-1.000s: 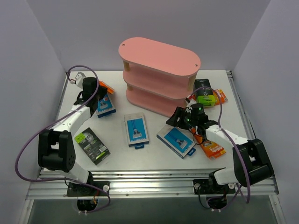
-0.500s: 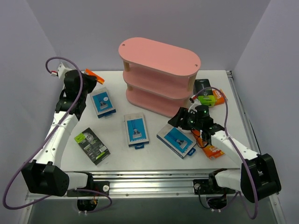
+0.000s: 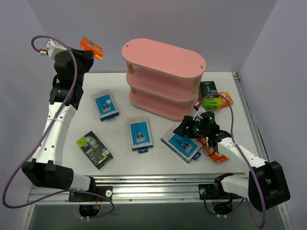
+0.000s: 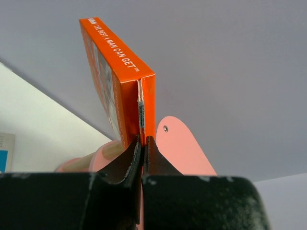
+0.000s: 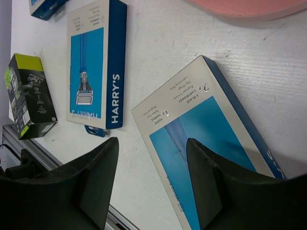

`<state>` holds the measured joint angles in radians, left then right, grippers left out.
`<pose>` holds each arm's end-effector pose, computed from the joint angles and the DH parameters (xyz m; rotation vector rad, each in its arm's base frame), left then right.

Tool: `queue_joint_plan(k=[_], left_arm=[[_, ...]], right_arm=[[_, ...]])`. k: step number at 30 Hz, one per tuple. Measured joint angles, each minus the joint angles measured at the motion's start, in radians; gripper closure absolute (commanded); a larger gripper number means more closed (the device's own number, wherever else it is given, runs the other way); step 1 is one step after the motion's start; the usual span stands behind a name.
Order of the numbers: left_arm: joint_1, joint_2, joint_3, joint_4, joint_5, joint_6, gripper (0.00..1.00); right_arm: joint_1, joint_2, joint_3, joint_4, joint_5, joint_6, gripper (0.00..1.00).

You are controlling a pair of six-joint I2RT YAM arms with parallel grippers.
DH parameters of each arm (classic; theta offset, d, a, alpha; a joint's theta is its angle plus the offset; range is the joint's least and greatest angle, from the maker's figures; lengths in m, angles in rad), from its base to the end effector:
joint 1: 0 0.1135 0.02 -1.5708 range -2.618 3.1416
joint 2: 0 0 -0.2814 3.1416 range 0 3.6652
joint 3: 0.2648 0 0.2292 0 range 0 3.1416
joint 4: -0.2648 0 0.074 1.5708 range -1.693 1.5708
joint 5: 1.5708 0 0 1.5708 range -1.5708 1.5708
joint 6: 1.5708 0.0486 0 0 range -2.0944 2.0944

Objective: Place and organize the shaving razors onto the shelf

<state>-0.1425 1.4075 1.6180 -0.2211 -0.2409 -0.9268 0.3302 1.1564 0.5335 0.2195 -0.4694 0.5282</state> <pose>0.2979 -0.0310 0.4948 -0.7919 1.4113 -0.6428 0.2098 0.0951 0.2447 -0.1193 2.0686 1.0075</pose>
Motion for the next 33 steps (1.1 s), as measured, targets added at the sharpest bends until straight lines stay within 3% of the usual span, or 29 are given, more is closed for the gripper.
queue_joint_plan(k=[20,33], left_arm=[[-0.095,0.14,0.215,0.087,0.06,0.026,0.98],[-0.229,0.235,0.26,0.254,0.097,0.055,0.98]], right_arm=[[0.032,0.029,-0.005,0.018,-0.037,-0.015,0.47],[0.071,0.029,-0.01,0.023,-0.035,-0.034,0.47]])
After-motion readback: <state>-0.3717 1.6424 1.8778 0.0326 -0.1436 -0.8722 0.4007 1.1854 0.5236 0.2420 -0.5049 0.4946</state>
